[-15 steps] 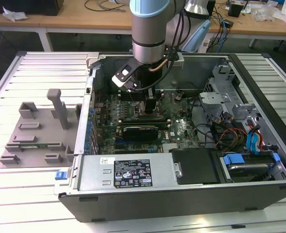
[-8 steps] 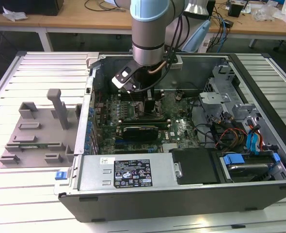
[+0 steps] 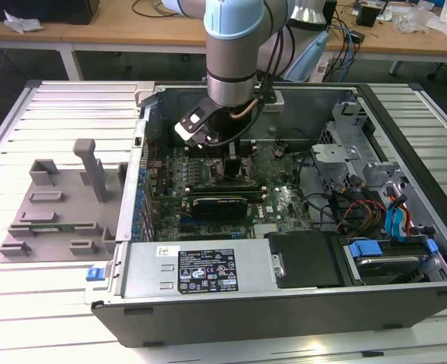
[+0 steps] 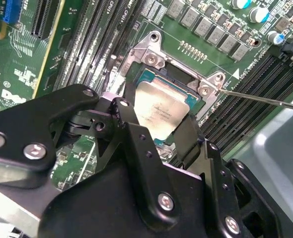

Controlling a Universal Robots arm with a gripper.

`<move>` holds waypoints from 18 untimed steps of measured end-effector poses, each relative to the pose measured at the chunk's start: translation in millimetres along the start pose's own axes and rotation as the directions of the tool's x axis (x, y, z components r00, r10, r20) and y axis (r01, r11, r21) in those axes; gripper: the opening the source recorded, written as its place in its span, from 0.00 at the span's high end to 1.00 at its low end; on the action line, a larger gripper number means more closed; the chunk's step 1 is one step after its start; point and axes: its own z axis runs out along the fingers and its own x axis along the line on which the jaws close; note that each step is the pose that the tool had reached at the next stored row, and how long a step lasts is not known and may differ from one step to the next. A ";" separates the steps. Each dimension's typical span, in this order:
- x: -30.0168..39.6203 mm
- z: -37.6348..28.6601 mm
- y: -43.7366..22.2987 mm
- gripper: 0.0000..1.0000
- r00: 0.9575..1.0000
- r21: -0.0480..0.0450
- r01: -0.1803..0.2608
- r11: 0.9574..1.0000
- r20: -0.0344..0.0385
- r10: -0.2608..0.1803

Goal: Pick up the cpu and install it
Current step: 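Place the cpu into insertion slot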

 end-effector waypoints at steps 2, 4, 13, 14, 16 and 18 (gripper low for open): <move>0.6 1.0 0.9 0.45 1.000 0.000 0.002 1.000 0.000 -0.002; 0.8 1.2 1.0 0.45 1.000 0.000 0.002 1.000 0.000 -0.002; 1.0 2.4 1.3 0.45 1.000 0.000 0.006 1.000 -0.002 -0.006; 1.0 2.5 1.5 0.45 1.000 0.000 0.008 1.000 -0.002 -0.008; 1.0 2.6 1.6 0.45 1.000 0.000 0.011 1.000 -0.002 -0.011; 1.0 3.3 1.6 0.45 1.000 0.000 0.011 1.000 -0.002 -0.011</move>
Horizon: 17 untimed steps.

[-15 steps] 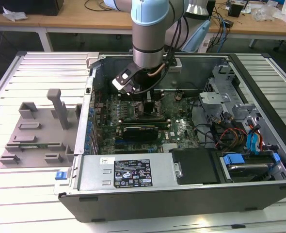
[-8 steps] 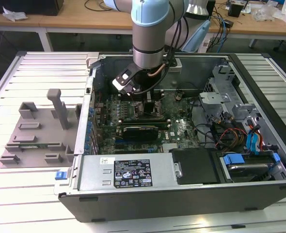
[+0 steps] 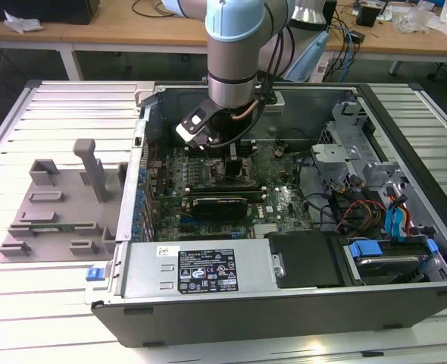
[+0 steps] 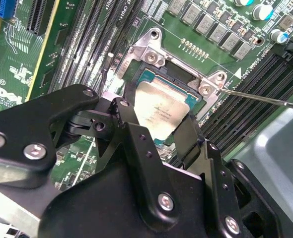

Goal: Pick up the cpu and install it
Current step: 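Place the cpu into insertion slot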

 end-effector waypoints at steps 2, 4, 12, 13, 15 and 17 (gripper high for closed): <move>-0.1 1.0 -0.1 0.45 1.000 0.000 0.000 1.000 0.000 0.000; 0.0 1.3 0.0 0.45 1.000 0.000 0.000 1.000 0.000 0.000; 0.0 2.0 1.0 0.45 1.000 0.000 -0.007 1.000 0.000 0.007; 0.0 2.1 1.0 0.45 1.000 0.000 -0.007 1.000 0.000 0.007; 0.2 2.5 1.2 0.45 1.000 -0.001 -0.008 1.000 -0.001 0.008; 0.0 2.1 1.0 0.38 1.000 0.000 -0.007 1.000 0.000 0.007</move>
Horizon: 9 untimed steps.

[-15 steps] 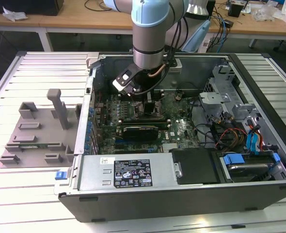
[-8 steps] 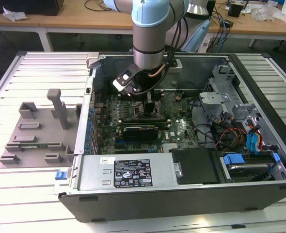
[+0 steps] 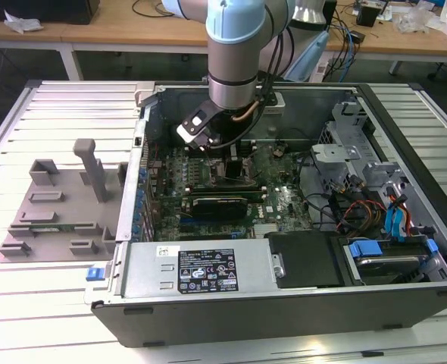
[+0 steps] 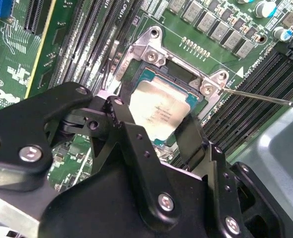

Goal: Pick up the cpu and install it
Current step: 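Place the cpu into insertion slot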

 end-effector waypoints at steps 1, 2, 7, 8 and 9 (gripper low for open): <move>0.0 -0.4 0.0 0.38 1.000 0.000 0.000 1.000 0.000 0.000; -0.1 -2.8 0.1 0.38 1.000 0.000 0.000 1.000 0.000 0.000; -0.1 -13.4 0.6 0.38 1.000 0.000 0.000 1.000 0.000 0.000; 0.0 -15.4 0.7 0.38 1.000 0.000 0.000 1.000 0.000 0.000; 0.0 -15.8 0.7 0.38 1.000 0.000 0.000 1.000 0.000 0.000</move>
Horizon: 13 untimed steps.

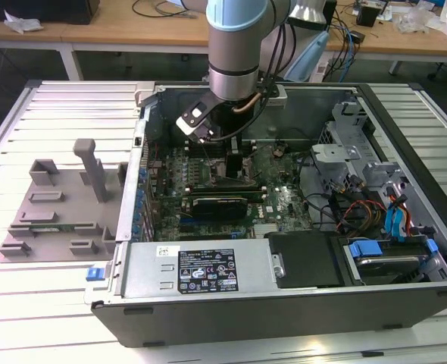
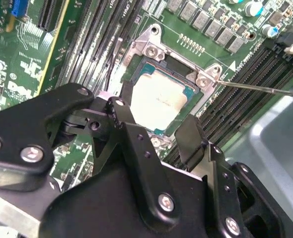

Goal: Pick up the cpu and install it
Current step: 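Place the cpu into insertion slot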

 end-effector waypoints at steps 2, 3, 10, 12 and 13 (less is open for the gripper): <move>0.0 0.0 0.0 0.38 1.000 0.000 0.000 1.000 0.000 0.000; 0.0 -0.1 0.0 0.38 1.000 0.000 0.000 1.000 0.000 0.000; 0.0 -0.2 0.0 0.65 1.000 0.000 0.000 1.000 0.000 0.000; 0.0 -0.2 0.0 0.89 1.000 0.000 0.000 1.000 0.000 0.000; 0.0 -0.2 0.0 0.89 1.000 0.000 0.000 1.000 0.000 0.000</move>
